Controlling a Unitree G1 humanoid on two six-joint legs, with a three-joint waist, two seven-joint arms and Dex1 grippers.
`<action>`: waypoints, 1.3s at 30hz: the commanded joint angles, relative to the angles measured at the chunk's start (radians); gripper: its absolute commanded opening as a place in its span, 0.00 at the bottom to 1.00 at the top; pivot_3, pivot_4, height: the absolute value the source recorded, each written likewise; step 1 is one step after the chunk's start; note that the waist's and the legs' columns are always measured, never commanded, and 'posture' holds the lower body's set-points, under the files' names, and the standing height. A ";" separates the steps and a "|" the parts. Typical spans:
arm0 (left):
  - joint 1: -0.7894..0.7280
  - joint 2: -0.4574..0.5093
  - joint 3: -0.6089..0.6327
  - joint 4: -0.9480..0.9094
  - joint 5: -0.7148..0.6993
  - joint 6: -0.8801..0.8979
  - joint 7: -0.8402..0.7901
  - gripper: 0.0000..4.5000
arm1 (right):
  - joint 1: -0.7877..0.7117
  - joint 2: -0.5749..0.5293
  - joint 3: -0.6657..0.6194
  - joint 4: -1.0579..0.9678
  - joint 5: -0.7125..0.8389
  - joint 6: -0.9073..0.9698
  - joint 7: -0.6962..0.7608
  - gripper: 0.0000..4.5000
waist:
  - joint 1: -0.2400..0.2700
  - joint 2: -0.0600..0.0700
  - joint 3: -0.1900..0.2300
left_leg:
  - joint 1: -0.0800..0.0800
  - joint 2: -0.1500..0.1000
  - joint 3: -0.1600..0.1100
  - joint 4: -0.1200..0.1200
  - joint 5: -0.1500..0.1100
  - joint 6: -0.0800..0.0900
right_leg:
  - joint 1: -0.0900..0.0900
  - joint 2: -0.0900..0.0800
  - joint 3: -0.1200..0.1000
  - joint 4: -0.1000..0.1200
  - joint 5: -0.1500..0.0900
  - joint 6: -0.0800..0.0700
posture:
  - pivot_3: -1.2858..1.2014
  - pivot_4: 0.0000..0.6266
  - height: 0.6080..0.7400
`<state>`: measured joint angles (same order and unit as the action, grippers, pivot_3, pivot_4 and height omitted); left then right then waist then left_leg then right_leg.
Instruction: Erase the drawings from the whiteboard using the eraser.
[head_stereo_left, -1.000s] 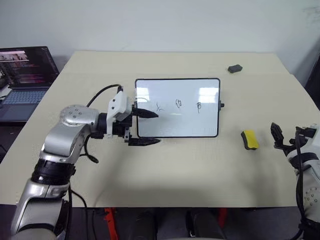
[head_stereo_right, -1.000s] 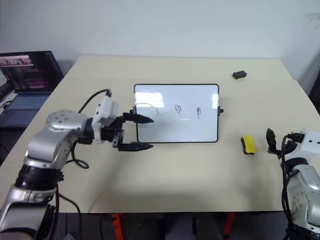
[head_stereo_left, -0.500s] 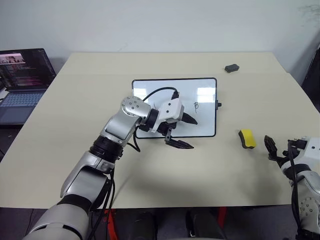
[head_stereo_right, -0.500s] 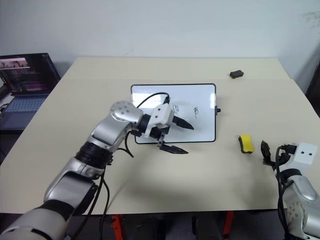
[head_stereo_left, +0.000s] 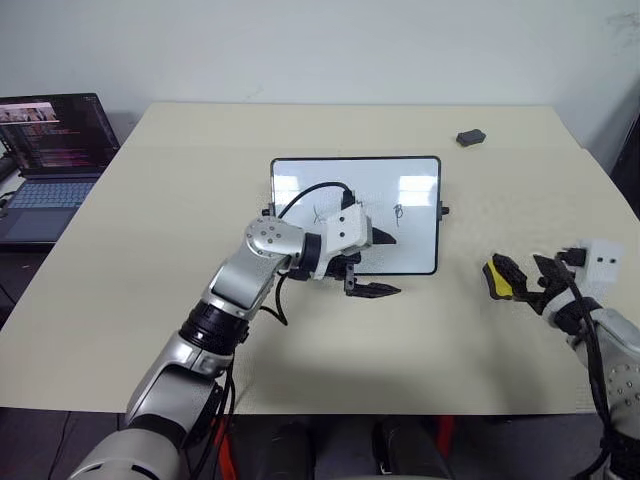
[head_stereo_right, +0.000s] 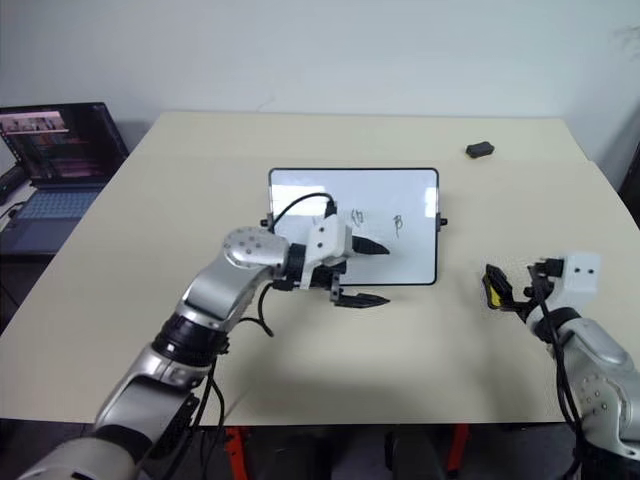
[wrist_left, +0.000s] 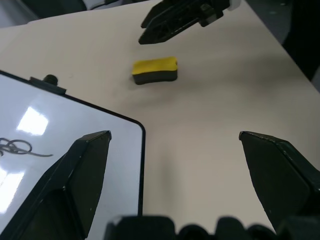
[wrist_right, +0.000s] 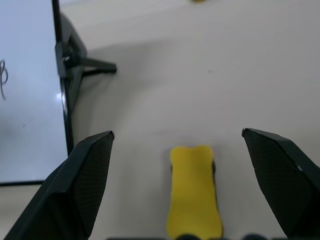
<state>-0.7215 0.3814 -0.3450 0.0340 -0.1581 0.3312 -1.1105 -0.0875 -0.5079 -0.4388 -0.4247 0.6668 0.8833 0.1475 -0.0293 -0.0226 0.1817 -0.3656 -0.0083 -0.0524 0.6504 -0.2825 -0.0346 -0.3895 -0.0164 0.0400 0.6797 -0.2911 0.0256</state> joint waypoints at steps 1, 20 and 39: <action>-0.002 -0.019 0.015 -0.067 -0.011 0.037 0.042 1.00 | -0.044 -0.050 0.012 0.032 -0.017 0.067 -0.008 1.00 | 0.000 0.000 0.000 | 0.000 0.000 0.000 0.000 0.000 0.000 | 0.000 0.000 0.000 0.000 0.000 0.000 | 0.52 0.24 1.00; 0.014 -0.011 0.021 -0.130 -0.042 0.117 0.084 1.00 | -0.132 -0.067 0.134 0.192 -0.153 0.064 0.050 1.00 | -0.001 0.000 0.000 | 0.000 0.000 0.000 0.000 0.000 0.000 | 0.000 0.000 0.000 0.000 0.000 0.000 | 0.52 0.24 1.00; 0.034 -0.004 0.014 -0.149 -0.051 0.133 0.097 1.00 | -0.164 -0.032 0.149 0.240 -0.211 0.030 0.087 0.71 | -0.001 0.000 0.000 | 0.000 0.000 0.000 0.000 0.000 0.000 | 0.000 -0.001 0.000 0.000 0.000 0.000 | 0.52 0.24 1.00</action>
<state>-0.6846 0.3726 -0.3449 -0.0709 -0.1972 0.4693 -1.0148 -0.2345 -0.5404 -0.2883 -0.1699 0.4593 0.9296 0.2225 -0.0307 -0.0228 0.1818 -0.3654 -0.0083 -0.0520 0.6504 -0.2825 -0.0347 -0.3896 -0.0170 0.0402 0.6795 -0.2910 0.0257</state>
